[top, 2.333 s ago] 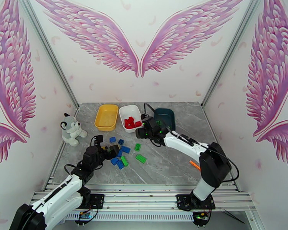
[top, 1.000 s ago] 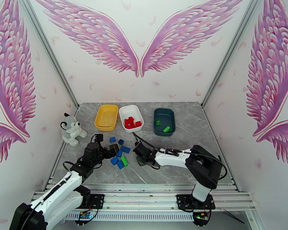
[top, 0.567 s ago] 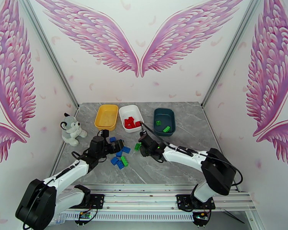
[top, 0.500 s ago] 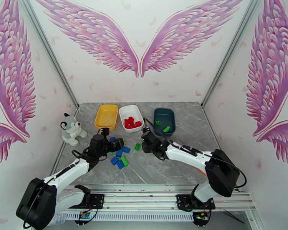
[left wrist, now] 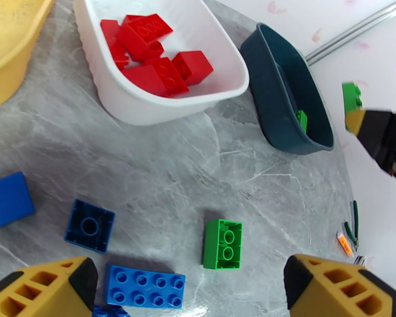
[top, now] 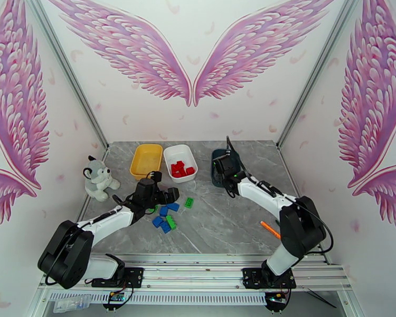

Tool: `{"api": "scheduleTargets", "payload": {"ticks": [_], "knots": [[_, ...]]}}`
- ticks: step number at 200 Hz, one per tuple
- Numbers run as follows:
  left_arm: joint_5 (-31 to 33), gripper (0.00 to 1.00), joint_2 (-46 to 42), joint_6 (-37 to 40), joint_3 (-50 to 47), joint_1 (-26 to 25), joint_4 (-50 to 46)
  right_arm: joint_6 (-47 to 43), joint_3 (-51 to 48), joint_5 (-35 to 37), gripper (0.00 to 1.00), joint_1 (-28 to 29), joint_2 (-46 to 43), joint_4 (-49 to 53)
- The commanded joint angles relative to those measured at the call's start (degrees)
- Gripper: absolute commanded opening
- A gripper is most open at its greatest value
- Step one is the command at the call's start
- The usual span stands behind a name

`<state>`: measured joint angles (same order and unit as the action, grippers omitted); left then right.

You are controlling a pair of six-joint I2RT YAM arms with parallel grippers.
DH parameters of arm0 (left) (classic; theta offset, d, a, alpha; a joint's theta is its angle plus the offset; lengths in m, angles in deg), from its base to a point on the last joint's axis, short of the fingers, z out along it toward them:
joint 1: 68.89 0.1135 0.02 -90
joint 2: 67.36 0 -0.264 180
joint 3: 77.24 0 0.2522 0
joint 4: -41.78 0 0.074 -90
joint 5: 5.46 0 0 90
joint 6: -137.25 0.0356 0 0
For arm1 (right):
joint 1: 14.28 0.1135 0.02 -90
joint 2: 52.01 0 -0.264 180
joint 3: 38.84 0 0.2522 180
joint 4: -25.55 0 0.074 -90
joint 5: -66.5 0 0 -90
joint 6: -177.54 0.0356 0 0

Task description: Sort the legos into containers by color

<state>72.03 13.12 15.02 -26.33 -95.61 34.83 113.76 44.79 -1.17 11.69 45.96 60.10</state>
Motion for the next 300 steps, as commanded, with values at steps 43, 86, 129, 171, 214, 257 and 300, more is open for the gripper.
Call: {"api": "scheduleTargets", "payload": {"ticks": [43,86,129,171,214,257,300], "knots": [[3.62,0.99,-2.52,4.07,2.49,-2.80,-0.41,-1.18,-1.20,-2.25,0.84,-1.13,-0.95,-4.21],[4.62,0.99,-8.13,3.46,3.91,-2.34,1.14,-2.14,-10.54,-5.06,0.99,-0.81,-10.15,-10.12],[-4.47,0.99,-4.61,-2.31,6.18,1.23,6.27,0.46,-17.57,-4.19,0.99,-0.88,-19.77,-11.67],[0.79,0.99,-5.20,0.34,6.35,-1.89,9.46,1.85,-22.46,-7.63,0.99,-0.88,-26.77,-13.06],[5.41,0.99,-5.84,0.03,9.52,-0.79,5.62,0.40,-29.11,-5.55,0.99,-0.89,-32.50,-19.58],[-8.99,0.99,1.59,-3.60,10.04,1.85,18.81,-0.81,-33.69,-7.05,0.99,-0.99,-38.89,-21.43],[-13.56,0.99,5.69,-5.78,13.95,0.68,21.36,-1.83,-35.13,-8.39,0.99,-0.99,-38.44,-21.80]]}}
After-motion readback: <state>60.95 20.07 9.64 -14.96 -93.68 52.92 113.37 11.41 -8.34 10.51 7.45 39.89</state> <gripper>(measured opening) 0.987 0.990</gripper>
